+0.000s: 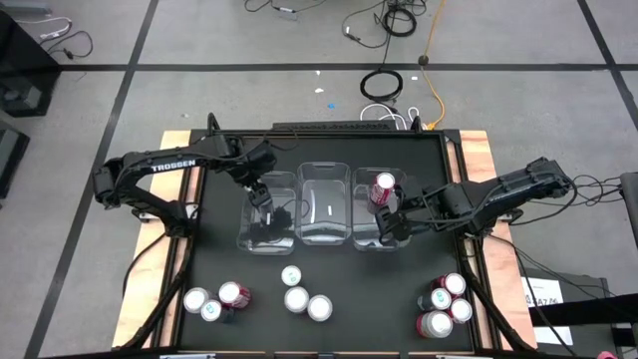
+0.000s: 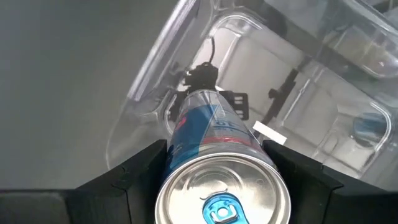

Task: Sort soda cans
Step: Put the bottom left blue soda can into the left transparent bin

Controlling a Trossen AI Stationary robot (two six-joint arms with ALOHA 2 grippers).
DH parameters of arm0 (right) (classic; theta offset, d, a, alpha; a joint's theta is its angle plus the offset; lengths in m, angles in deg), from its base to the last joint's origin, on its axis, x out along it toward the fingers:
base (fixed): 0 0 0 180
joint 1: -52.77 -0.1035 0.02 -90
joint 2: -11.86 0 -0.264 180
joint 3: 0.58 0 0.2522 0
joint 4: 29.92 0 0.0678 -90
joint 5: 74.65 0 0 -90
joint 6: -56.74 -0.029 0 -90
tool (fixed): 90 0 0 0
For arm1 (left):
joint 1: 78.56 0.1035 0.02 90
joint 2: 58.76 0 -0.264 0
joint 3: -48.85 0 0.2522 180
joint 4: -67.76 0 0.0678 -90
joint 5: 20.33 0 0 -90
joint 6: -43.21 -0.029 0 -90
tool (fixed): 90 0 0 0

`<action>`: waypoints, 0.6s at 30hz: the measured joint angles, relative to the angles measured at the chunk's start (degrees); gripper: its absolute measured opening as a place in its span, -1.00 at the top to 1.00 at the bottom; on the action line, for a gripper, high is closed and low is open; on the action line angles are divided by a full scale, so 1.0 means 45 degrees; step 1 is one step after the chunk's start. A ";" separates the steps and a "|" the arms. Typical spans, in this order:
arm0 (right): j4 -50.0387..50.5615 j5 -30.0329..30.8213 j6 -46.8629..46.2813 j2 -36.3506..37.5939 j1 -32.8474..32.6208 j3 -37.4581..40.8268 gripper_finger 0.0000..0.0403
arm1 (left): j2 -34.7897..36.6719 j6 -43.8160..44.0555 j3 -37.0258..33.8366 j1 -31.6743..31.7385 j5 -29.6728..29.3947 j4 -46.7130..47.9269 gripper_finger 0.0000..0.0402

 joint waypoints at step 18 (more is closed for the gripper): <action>-0.0002 -0.0005 0.0055 0.0000 0.0050 0.0000 -0.76 | 0.0000 0.0192 0.0000 -0.0010 -0.0307 -0.0286 -0.37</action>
